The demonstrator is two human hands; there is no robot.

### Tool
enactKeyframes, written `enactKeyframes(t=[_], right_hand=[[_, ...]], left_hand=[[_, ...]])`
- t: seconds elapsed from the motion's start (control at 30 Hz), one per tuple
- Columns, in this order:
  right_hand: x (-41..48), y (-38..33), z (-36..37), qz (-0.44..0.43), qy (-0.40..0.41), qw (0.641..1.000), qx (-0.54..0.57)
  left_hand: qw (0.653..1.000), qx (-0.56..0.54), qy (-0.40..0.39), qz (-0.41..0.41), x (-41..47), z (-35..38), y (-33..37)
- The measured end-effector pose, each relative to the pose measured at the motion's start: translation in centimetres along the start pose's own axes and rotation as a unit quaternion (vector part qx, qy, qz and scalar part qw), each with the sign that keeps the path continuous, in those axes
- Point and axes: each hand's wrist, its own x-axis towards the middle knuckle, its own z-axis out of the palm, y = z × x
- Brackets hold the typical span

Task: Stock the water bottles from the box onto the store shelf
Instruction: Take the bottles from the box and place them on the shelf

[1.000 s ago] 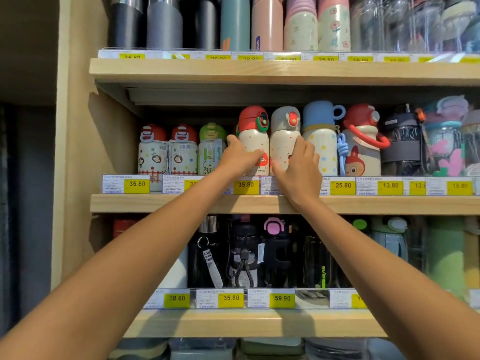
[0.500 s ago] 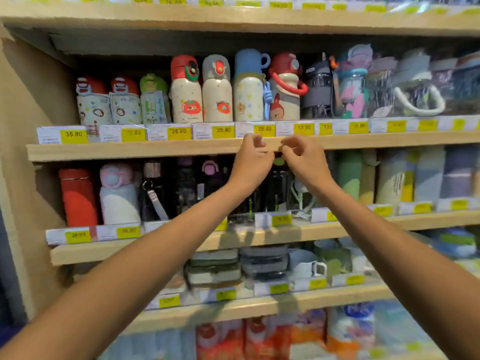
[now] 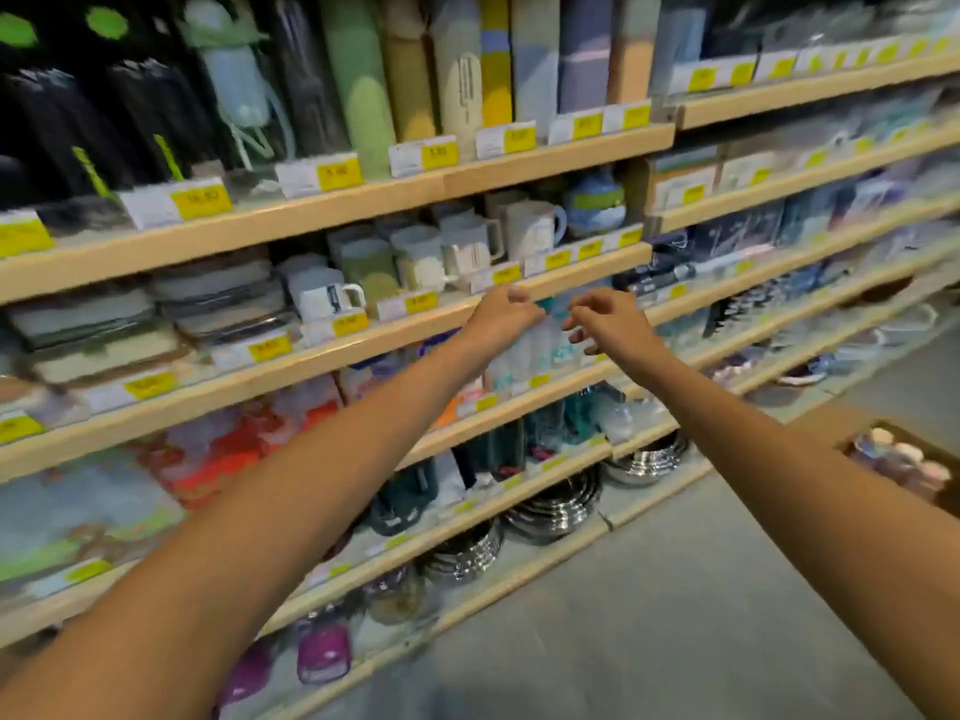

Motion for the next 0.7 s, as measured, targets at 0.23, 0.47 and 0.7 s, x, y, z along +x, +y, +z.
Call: enactKeyframes(t=[0.23,0.47,0.7], right_hand=[[-3.2,15.6,-10.7,0.168,0.069,0.983,0.014],[-1.2,27.4,-24.4,0.257,0.137,0.957,-0.008],[3.0,37.5,-40.2,0.351,0.202,0.914,-0.034]], left_hand=[[0.984,0.070,-0.151,-0.059,2.2,17.4,-4.4],[0.953,0.110,-0.276,-0.059,9.3,35.1,-3.1],[0.917,0.115,-0.376,-0.068,18.6,55.5,1.7]])
